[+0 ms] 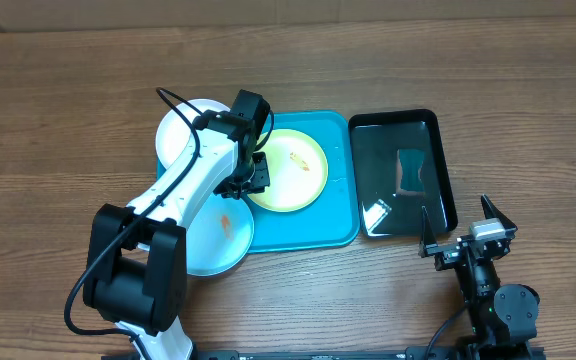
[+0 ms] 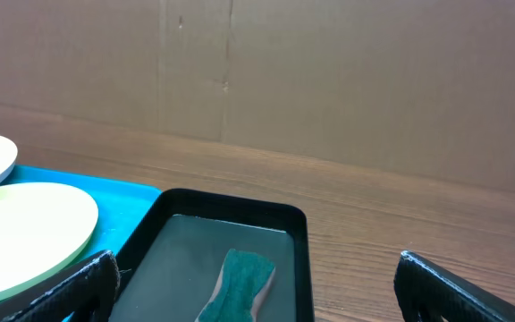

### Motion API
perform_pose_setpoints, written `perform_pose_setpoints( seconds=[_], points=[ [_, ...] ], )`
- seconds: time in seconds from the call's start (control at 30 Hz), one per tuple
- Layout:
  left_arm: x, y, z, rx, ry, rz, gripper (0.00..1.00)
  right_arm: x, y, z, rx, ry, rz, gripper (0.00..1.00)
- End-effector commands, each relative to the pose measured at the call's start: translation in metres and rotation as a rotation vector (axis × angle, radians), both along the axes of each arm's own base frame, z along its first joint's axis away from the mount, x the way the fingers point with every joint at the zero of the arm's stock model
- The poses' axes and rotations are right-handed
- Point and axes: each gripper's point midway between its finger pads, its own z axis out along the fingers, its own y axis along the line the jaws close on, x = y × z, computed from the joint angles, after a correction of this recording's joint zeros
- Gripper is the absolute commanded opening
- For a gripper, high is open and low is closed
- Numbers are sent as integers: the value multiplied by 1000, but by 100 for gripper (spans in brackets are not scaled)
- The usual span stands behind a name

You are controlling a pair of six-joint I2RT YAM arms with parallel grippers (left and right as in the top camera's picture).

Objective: Clean dirty plates on tray and stack at the side

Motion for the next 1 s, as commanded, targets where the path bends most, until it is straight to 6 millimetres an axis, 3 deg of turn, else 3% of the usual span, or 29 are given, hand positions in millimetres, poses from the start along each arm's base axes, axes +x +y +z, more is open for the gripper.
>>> perform_pose_setpoints(
  seconds=[0.0, 0.23, 0.43, 0.73, 0.97],
  points=[
    [7, 1, 2, 14, -20, -3, 36, 0, 0, -1, 0, -5, 0, 100],
    [7, -1, 2, 5, -19, -3, 38, -2, 10, 0, 3, -12, 57, 100],
    [10, -10, 2, -47, -25, -7, 43, -12, 41, 9, 106, -12, 250, 100],
    [17, -3, 3, -50, -42, 17, 43, -22, 27, 74, 165, -35, 174, 100],
    [28, 7, 4, -58, -74, 48, 42, -8, 28, 105, 202, 309, 130, 100]
  ],
)
